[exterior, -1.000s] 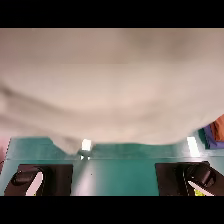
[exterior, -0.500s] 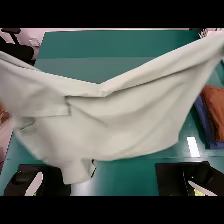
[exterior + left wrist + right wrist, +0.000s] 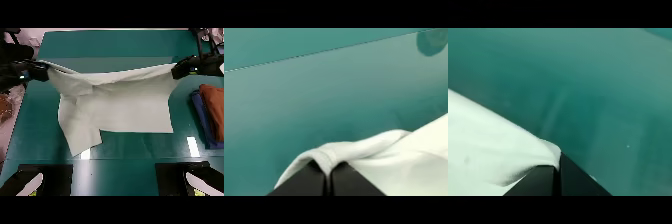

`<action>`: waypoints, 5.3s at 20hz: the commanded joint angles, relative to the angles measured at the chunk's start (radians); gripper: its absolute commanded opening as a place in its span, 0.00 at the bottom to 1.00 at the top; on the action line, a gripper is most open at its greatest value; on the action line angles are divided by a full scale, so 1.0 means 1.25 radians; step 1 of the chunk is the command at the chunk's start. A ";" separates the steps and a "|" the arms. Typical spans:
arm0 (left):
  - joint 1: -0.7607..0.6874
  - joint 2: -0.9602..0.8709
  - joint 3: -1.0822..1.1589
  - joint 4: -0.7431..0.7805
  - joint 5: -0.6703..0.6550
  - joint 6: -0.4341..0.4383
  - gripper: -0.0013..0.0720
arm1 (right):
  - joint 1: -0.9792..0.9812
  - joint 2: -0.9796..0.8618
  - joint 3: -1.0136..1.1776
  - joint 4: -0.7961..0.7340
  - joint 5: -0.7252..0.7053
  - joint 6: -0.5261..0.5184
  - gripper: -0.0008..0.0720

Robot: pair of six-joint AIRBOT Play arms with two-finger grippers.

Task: Fold the shirts.

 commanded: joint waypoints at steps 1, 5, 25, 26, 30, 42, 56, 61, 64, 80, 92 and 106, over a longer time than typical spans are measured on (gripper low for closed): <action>-0.017 -0.104 -0.013 -0.036 0.159 0.032 0.05 | -0.154 -0.094 -0.012 0.321 -0.071 -0.110 0.03; -0.017 -0.182 -0.008 -0.053 0.226 0.032 0.05 | -0.195 -0.216 0.015 0.426 -0.070 -0.175 0.03; 0.136 -0.242 0.228 0.068 -0.176 -0.105 0.97 | -0.338 -0.244 0.113 0.419 0.001 -0.176 0.69; 0.175 -0.237 0.233 0.067 -0.251 -0.125 0.96 | -0.370 -0.218 0.102 0.425 0.016 -0.173 0.69; 0.269 -0.168 0.193 0.066 -0.421 -0.121 0.96 | -0.470 -0.091 -0.022 0.424 0.111 -0.161 0.69; 0.280 -0.073 -0.279 -0.025 -0.443 -0.139 0.99 | -0.514 0.168 -0.410 0.425 0.149 -0.161 0.69; 0.280 -0.078 -0.363 -0.024 -0.327 -0.198 0.99 | -0.514 0.200 -0.425 0.427 0.152 -0.161 0.69; 0.278 -0.150 -0.362 -0.074 -0.327 -0.152 0.99 | -0.514 0.200 -0.425 0.427 0.151 -0.161 0.69; 0.273 -0.183 -0.362 -0.129 -0.328 -0.123 0.99 | -0.514 0.200 -0.425 0.427 0.152 -0.161 0.69; 0.273 -0.182 -0.360 -0.129 -0.348 -0.087 0.05 | -0.514 -0.042 -0.511 0.406 0.276 -0.162 0.87; 0.273 -0.182 -0.360 -0.130 -0.354 -0.088 0.05 | -0.508 -0.171 -0.511 0.518 0.257 -0.204 0.76; 0.280 0.005 -0.126 -0.209 -0.496 -0.069 0.05 | -0.428 0.104 -0.440 0.757 0.283 -0.244 0.03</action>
